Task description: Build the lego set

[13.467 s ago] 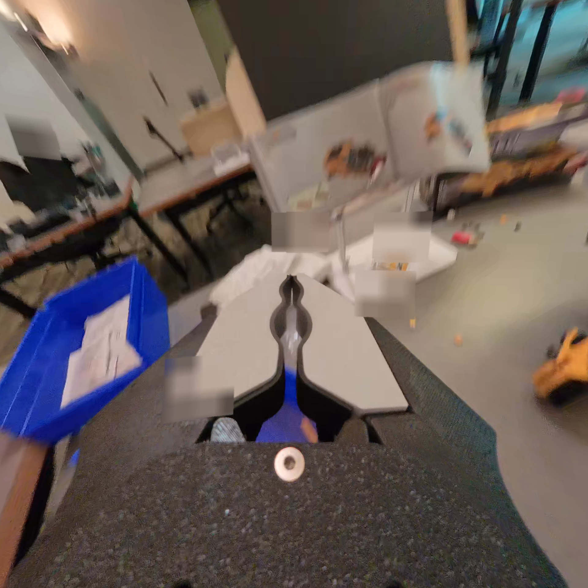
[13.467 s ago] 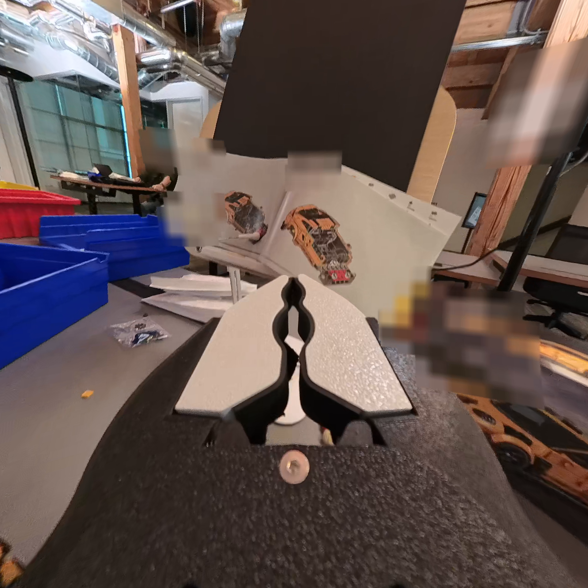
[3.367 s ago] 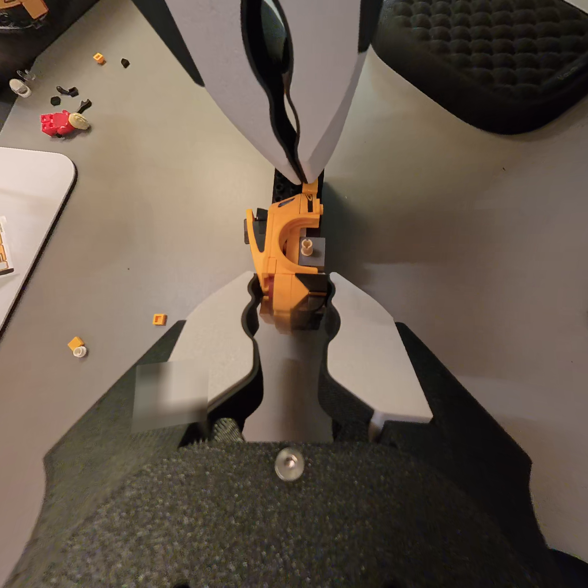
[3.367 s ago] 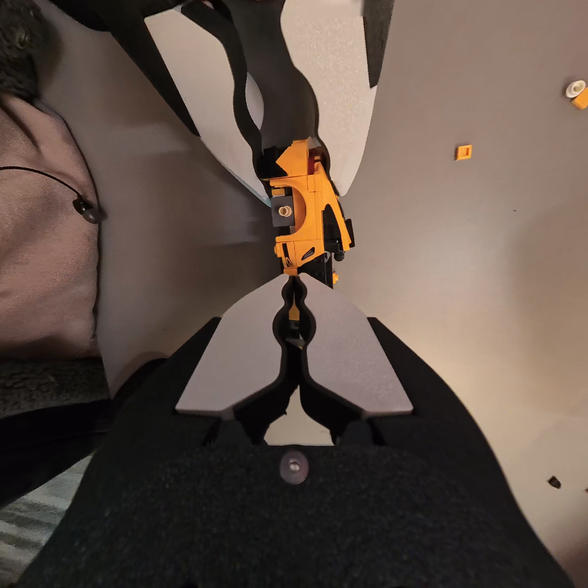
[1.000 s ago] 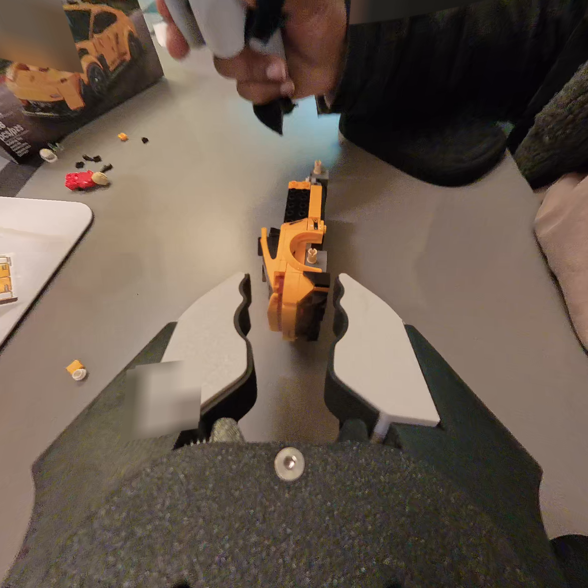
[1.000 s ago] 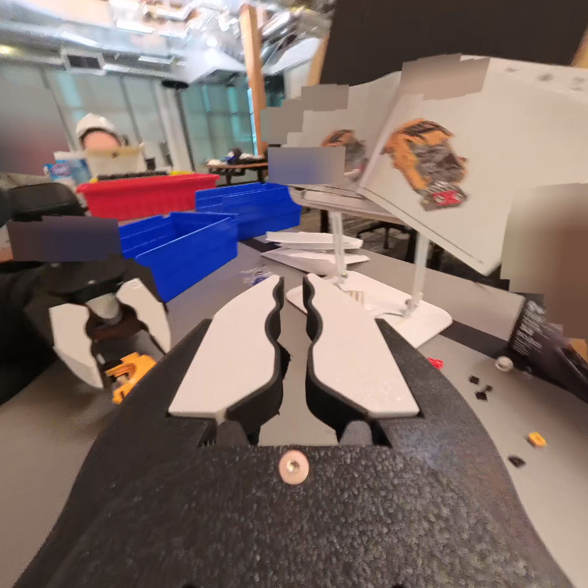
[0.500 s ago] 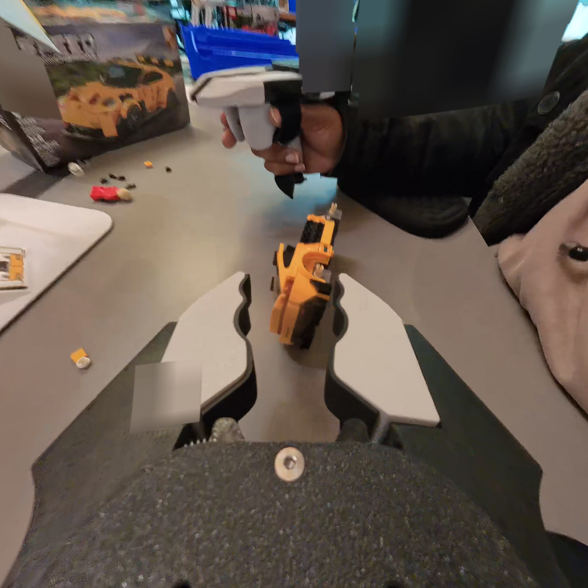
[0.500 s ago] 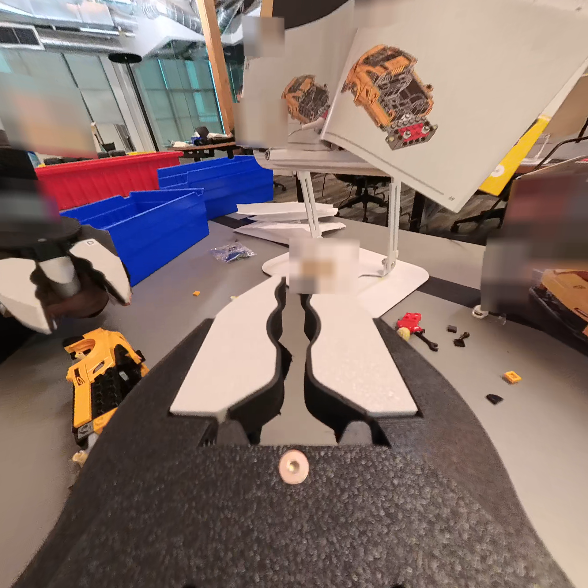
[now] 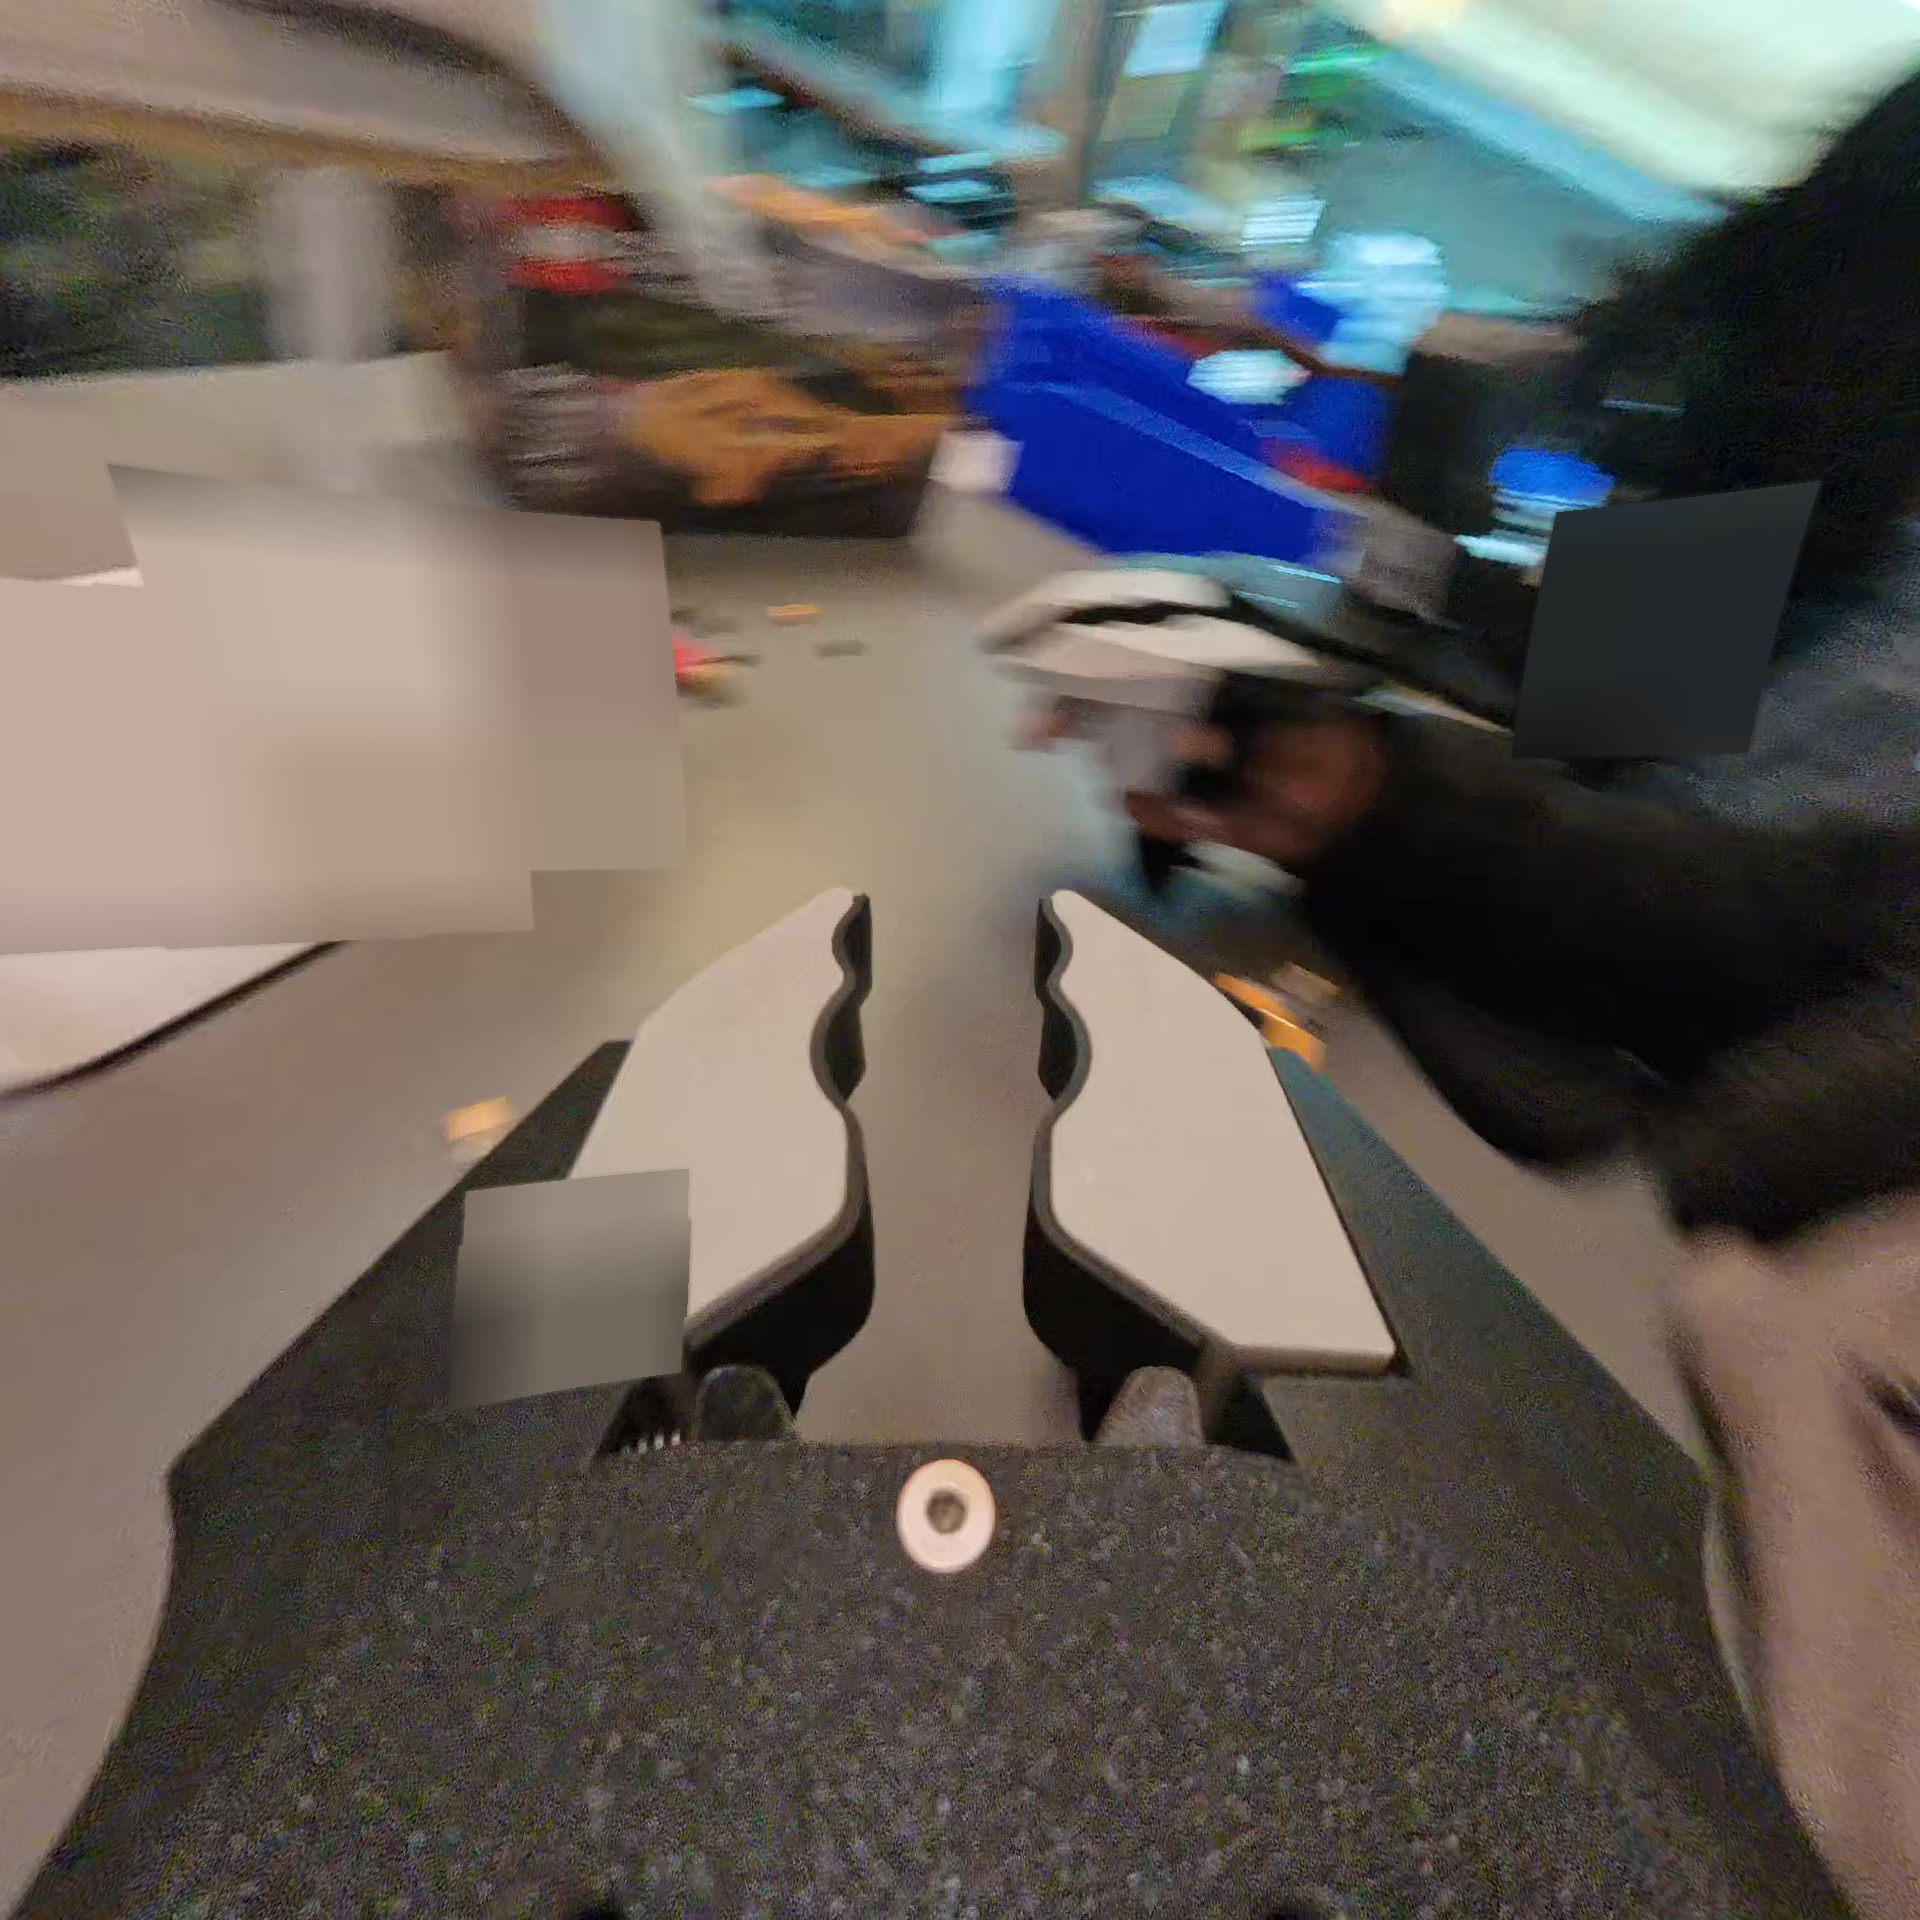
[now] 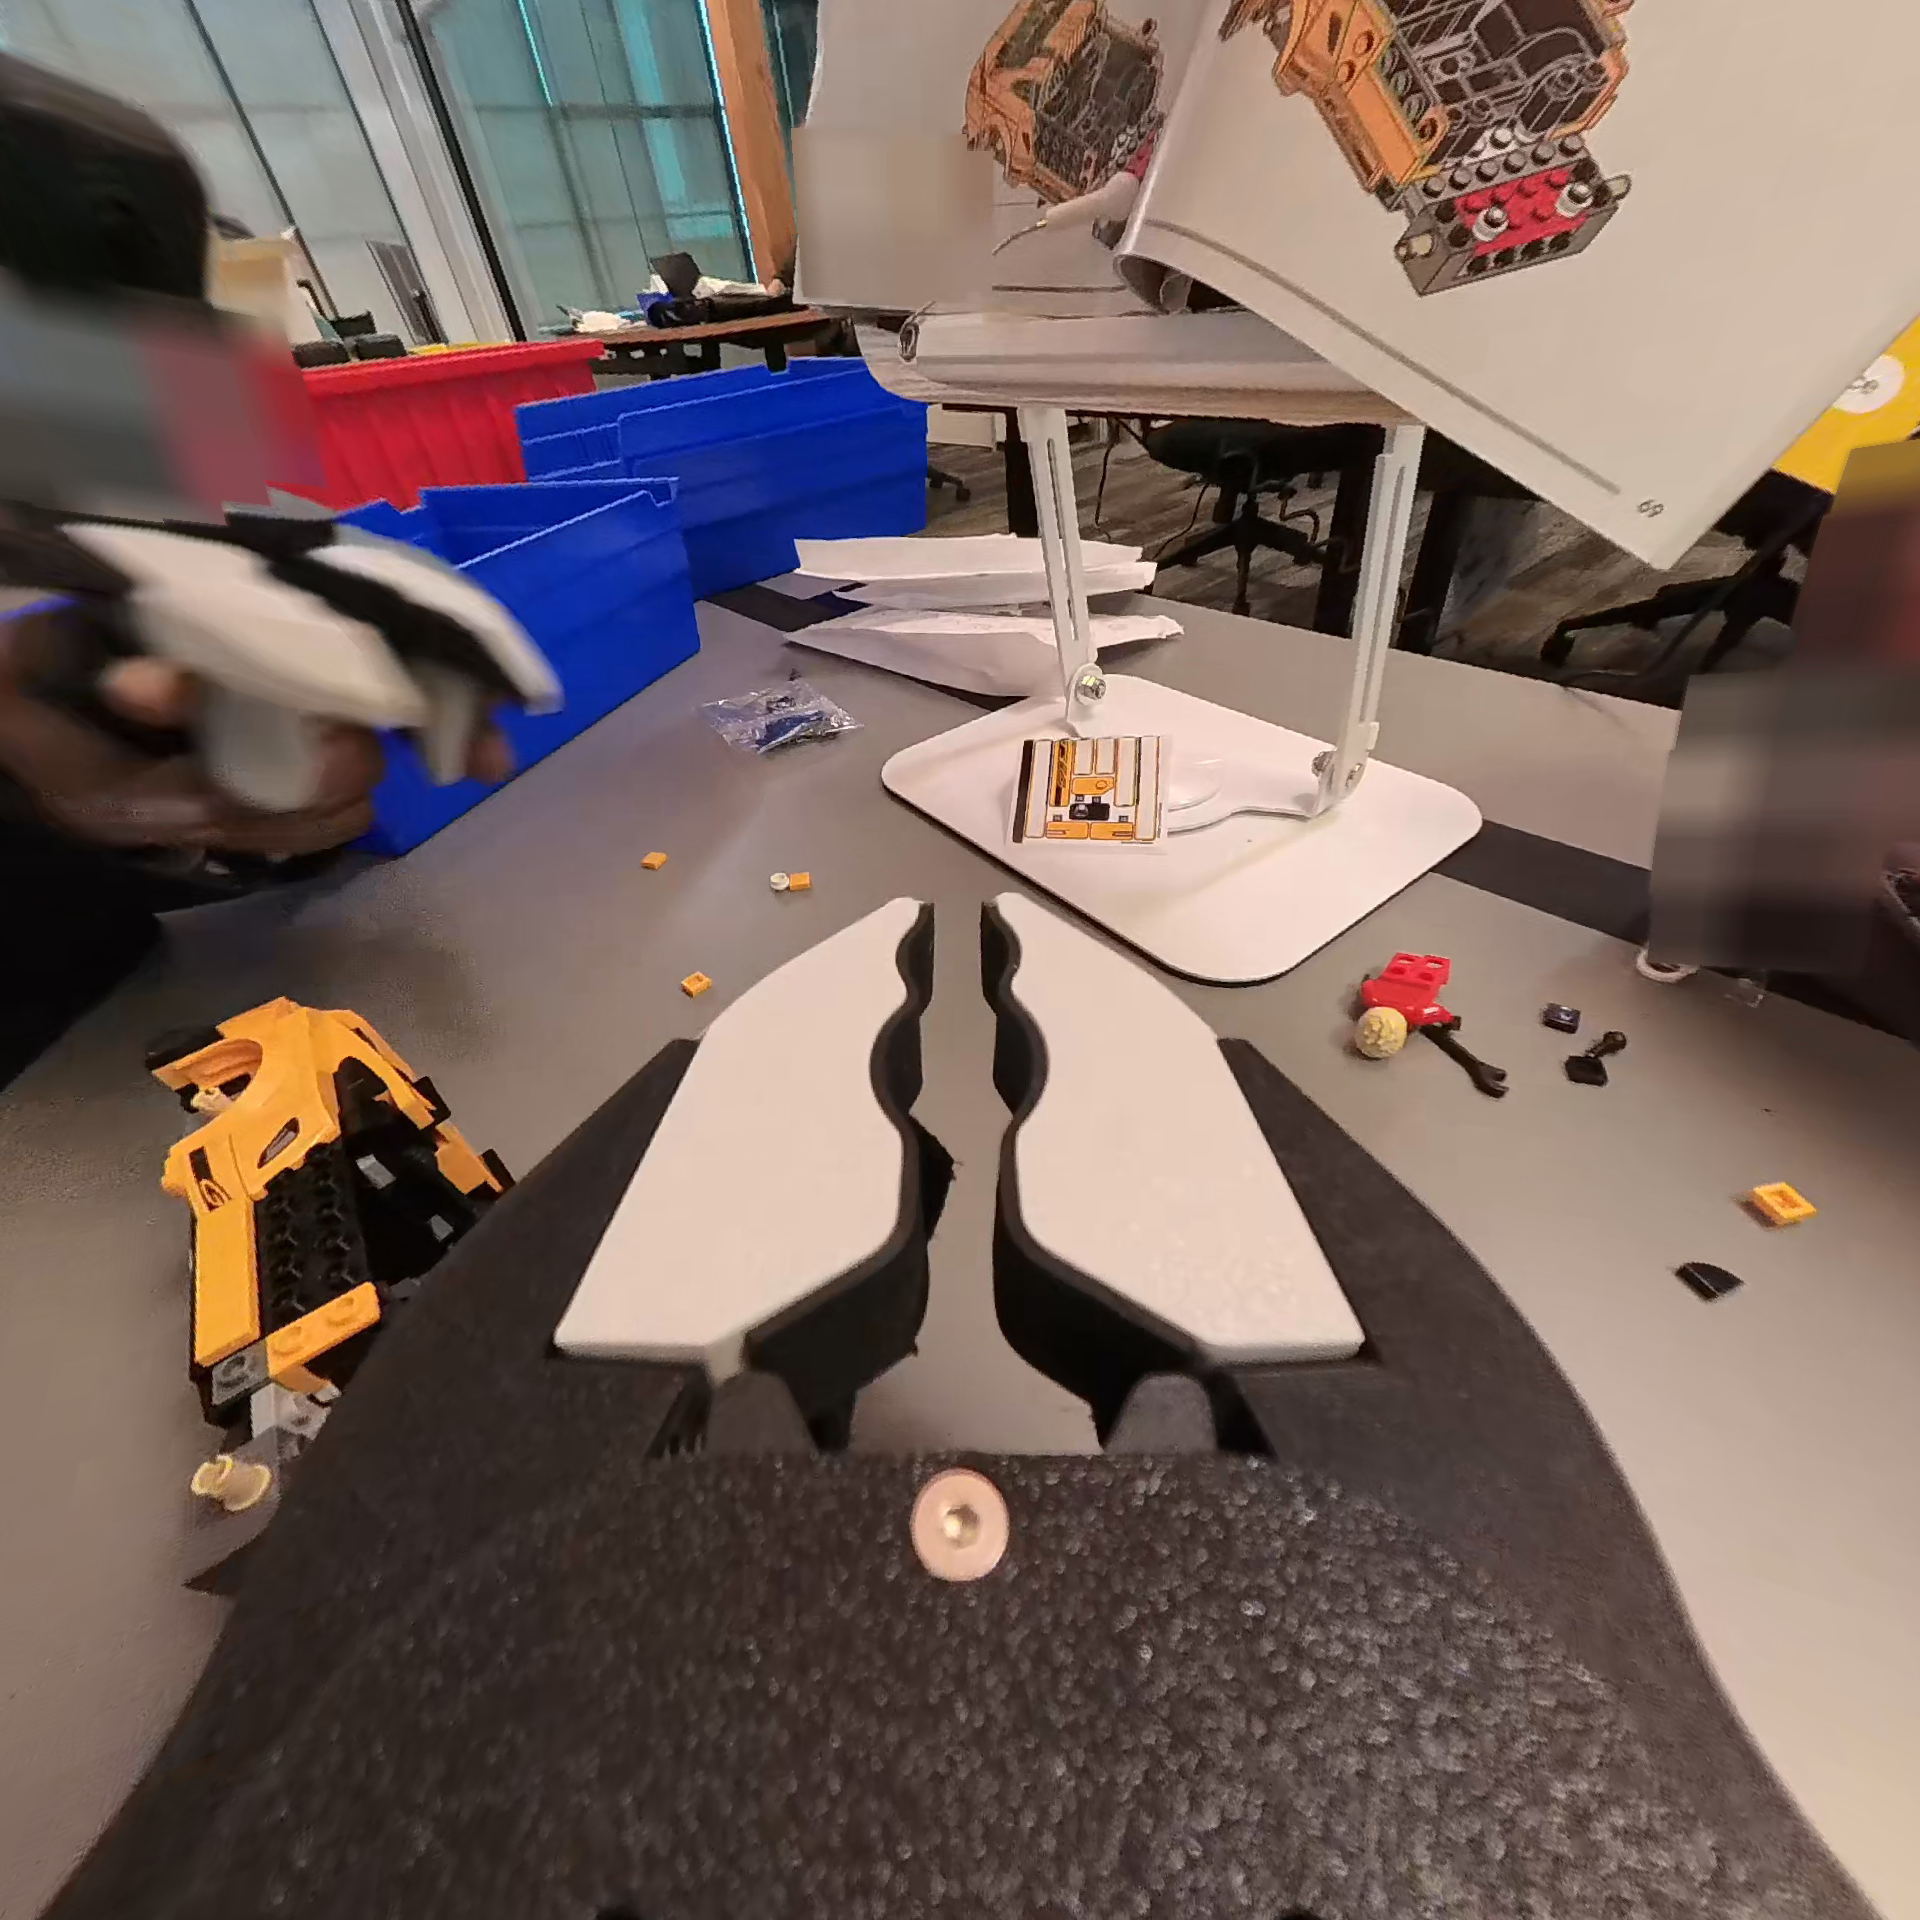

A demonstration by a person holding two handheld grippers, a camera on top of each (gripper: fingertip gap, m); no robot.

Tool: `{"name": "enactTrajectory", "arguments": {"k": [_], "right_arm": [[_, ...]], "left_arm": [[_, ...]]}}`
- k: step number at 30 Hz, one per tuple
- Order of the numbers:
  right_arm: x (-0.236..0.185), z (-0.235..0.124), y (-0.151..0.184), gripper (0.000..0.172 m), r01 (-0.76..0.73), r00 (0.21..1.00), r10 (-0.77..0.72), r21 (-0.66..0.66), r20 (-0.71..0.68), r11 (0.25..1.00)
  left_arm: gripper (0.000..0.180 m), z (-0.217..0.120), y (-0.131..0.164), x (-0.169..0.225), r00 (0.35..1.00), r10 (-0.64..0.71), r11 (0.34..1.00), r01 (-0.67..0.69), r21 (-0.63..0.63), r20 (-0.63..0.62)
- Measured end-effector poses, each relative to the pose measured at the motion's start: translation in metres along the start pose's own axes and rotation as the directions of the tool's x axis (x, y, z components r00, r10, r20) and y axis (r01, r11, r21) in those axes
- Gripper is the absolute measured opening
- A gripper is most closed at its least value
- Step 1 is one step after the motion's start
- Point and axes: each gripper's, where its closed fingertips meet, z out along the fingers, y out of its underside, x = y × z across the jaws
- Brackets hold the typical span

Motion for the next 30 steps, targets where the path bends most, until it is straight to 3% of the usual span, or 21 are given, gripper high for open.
{"name": "enactTrajectory", "arguments": {"k": [2,6,9,11,12,15,19,24,30], "right_arm": [[-0.001,0.000,-0.002,0.008,-0.006,1.000,0.006,0.004,0.007,1.000],[-0.003,-0.005,-0.005,0.008,0.007,1.000,-0.007,0.012,0.007,1.000],[-0.004,-0.008,-0.010,0.007,0.005,1.000,-0.005,0.033,0.007,0.999],[-0.004,-0.007,-0.008,0.007,0.001,1.000,-0.002,0.027,0.011,1.000],[-0.004,-0.007,-0.008,0.007,0.004,1.000,-0.004,0.023,0.011,1.000],[-0.004,-0.007,-0.008,0.007,0.015,1.000,-0.015,0.023,0.007,1.000],[-0.005,-0.008,-0.010,0.007,0.022,1.000,-0.022,0.029,0.005,0.999],[-0.019,-0.011,-0.020,0.010,0.057,0.997,-0.061,0.087,0.052,0.995],[-0.070,-0.008,-0.030,0.039,-0.176,0.925,0.143,0.065,0.353,0.982]], "left_arm": [[0.037,0.016,-0.004,-0.052,0.954,-0.148,0.986,0.163,-0.038,0.262],[0.051,0.052,-0.006,-0.126,0.838,-0.376,0.915,0.404,0.013,0.395],[0.050,0.069,0.000,-0.164,0.741,-0.545,0.825,0.557,0.094,0.393],[0.048,0.077,0.004,-0.178,0.721,-0.534,0.826,0.556,0.091,0.441],[0.042,0.081,0.009,-0.184,0.722,-0.502,0.840,0.538,0.068,0.476],[0.000,0.088,0.008,-0.186,0.736,-0.482,0.856,0.512,0.074,0.475],[0.000,0.074,-0.012,-0.161,0.824,-0.442,0.896,0.419,0.144,0.355],[0.000,0.038,-0.036,-0.074,0.957,-0.251,0.947,0.211,0.242,0.148],[0.000,0.008,-0.041,0.034,1.000,-0.027,0.944,0.026,0.328,0.000]]}}
